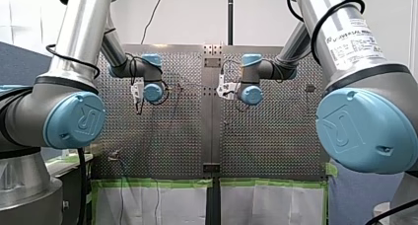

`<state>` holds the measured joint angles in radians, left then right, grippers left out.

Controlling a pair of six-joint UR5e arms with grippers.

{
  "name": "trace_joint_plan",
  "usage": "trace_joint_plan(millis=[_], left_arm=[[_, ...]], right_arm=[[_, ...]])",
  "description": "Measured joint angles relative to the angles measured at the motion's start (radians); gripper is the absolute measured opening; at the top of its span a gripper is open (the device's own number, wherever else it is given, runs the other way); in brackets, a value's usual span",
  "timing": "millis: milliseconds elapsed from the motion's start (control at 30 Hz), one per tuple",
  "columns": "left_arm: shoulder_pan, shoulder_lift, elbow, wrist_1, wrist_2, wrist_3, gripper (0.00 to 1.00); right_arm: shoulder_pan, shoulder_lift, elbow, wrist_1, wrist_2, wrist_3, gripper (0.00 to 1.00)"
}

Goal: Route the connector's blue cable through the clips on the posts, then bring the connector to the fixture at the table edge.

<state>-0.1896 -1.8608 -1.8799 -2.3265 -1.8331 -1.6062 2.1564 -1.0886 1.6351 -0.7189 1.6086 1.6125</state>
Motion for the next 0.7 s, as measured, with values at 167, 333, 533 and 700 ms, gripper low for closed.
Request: trace_joint_plan(millis=[167,333,533,700], left_arm=[[0.001,0.000,0.000,-0.024,-0.015,-0.005,1.00],[0.003,0.001,0.000,-0.060,-0.049,-0.019,1.00],[0.005,0.001,0.000,-0.104,-0.066,-0.038,1.00],[0.005,0.004,-0.001,-0.123,-0.031,-0.078,1.00]], right_arm=[[-0.001,0.000,0.000,0.000,-0.003,0.000,0.00],[-0.002,0.000,0.000,0.002,-0.005,0.000,0.00],[-0.002,0.001,0.000,0.006,-0.006,0.000,0.00],[-0.002,0.001,0.000,0.013,-0.008,0.000,0.00]])
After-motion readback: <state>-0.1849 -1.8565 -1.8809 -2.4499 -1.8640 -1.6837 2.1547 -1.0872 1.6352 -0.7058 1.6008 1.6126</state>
